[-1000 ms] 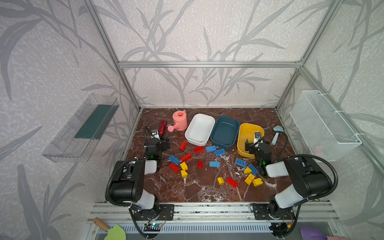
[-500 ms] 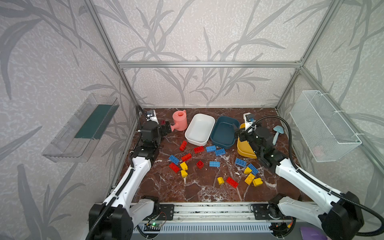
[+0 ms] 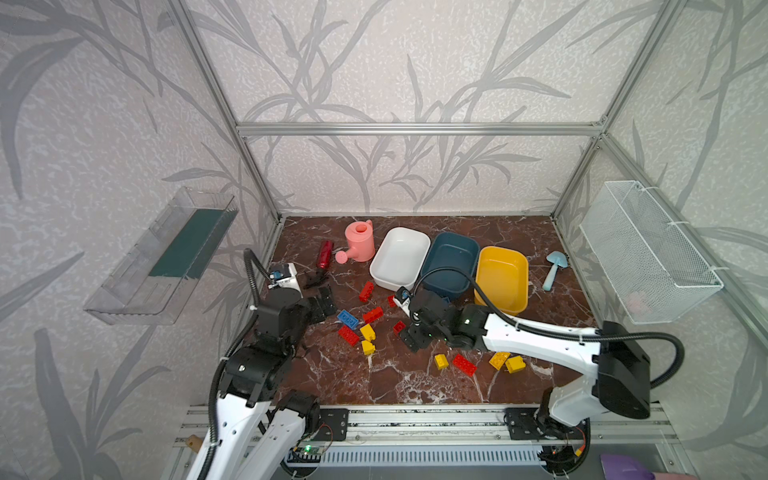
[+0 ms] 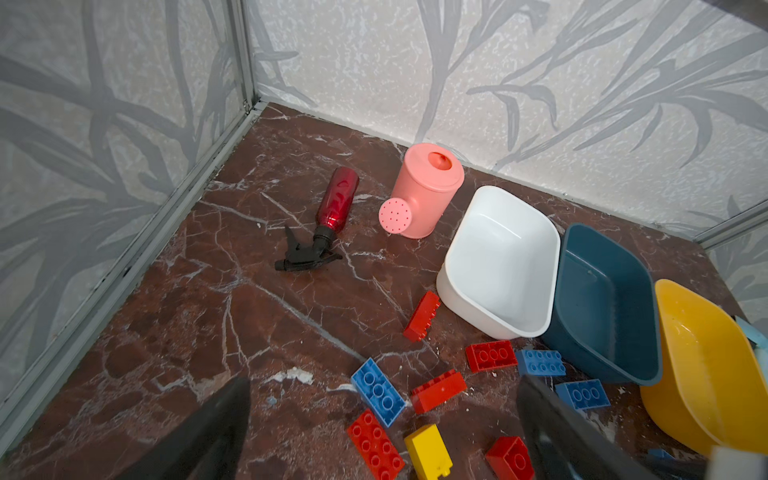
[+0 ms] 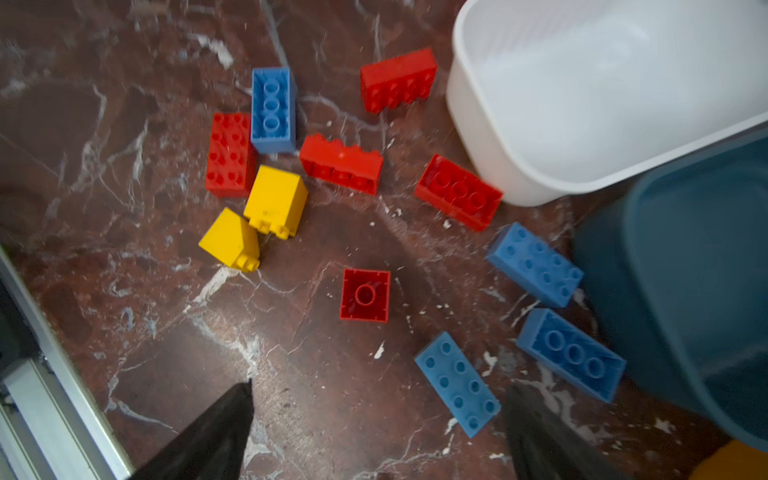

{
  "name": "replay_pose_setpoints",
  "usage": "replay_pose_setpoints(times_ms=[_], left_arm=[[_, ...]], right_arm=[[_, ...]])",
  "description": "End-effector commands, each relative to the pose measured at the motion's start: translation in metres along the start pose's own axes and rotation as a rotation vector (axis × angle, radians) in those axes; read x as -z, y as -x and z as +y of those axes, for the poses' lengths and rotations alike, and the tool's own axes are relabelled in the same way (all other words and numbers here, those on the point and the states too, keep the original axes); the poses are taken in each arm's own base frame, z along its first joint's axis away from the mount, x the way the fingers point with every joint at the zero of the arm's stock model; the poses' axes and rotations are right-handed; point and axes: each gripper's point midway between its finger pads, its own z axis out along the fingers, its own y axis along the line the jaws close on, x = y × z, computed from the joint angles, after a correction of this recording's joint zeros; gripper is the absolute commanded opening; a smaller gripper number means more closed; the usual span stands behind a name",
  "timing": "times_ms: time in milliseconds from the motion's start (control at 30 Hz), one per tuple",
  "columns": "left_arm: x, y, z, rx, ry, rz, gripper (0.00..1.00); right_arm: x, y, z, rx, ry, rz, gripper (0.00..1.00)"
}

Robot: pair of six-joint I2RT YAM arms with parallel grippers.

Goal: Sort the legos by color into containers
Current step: 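Reach the right gripper down over a small red brick while the left arm rises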

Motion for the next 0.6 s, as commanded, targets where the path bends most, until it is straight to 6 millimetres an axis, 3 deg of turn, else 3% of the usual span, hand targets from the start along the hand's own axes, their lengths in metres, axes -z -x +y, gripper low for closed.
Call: replay_pose_setpoints(times_ms=[0, 267, 567], left_arm=[[0.005, -0.026, 0.018, 0.057, 0.066, 0.075, 0.99], [0.006, -0.038, 0.02, 0.098, 0.031, 0.061, 0.99], [0.002, -0.04, 0.019, 0.076, 0.028, 0.065, 0.85]], right_arm=[[-0.016, -0.009, 0.011, -0.012, 0.044, 0.104, 0.93], [-0.06, -0.018, 0.008, 0.033, -0.016, 0.259, 0.92], [-0.082, -0.022, 0.004, 0.005, 0.0, 0.31, 0.72]])
